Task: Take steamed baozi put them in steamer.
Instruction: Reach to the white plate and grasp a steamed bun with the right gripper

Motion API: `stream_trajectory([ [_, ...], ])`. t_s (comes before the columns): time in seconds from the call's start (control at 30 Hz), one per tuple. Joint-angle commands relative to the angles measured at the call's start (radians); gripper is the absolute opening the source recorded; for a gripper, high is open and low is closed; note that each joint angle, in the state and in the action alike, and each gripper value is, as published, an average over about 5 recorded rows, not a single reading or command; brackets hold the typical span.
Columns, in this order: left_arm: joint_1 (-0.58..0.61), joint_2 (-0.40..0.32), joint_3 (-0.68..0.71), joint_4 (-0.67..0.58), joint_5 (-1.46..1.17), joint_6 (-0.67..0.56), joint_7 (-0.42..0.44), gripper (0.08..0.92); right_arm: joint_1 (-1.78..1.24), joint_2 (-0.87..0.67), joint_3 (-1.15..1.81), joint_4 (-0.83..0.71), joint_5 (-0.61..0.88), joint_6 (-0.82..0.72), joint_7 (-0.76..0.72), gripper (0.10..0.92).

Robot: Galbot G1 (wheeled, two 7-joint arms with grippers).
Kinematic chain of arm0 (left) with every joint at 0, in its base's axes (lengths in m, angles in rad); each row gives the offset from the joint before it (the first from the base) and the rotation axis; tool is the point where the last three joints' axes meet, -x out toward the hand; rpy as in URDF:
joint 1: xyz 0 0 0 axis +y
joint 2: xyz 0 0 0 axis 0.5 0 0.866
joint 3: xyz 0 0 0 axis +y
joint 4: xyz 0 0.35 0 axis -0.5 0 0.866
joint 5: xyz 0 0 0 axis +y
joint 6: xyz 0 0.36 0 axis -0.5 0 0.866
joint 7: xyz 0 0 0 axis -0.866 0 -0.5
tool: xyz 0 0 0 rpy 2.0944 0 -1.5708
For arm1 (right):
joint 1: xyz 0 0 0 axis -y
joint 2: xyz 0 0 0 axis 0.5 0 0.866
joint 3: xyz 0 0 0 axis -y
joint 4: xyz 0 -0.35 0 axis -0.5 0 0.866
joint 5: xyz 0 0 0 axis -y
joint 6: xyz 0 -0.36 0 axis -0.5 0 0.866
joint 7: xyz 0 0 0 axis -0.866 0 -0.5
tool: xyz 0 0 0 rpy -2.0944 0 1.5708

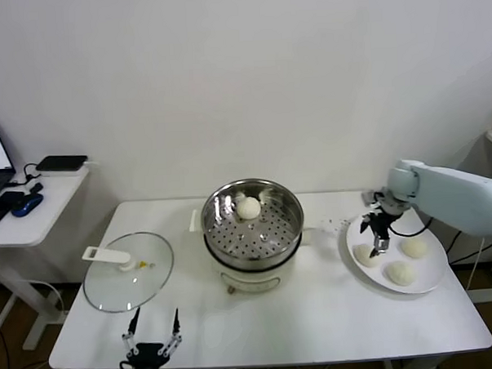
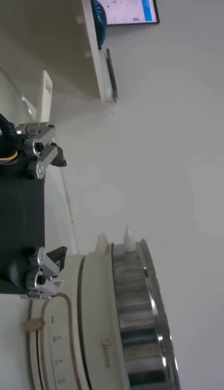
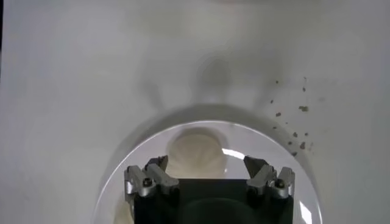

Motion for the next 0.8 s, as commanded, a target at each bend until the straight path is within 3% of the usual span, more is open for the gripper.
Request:
stream_trajectory([
  [0.03, -0.001, -0.001, -0.005, 0.005, 0.003, 0.0, 0.0, 0.823, -0.092, 0.007, 0.088, -0.064, -0.055, 0.009, -0.012, 0.823],
  [0.53, -0.007, 0.0, -0.011, 0.004, 0.002, 0.001, 0.0, 0.823, -0.118, 0.024, 0.139, -0.108, -0.097, 0.026, -0.01, 0.817],
  [0.8, -0.005, -0.001, -0.014, -0.003, 0.001, 0.0, 0.0, 0.823, -0.087, 0.012, 0.128, -0.068, -0.094, 0.025, -0.018, 0.681],
])
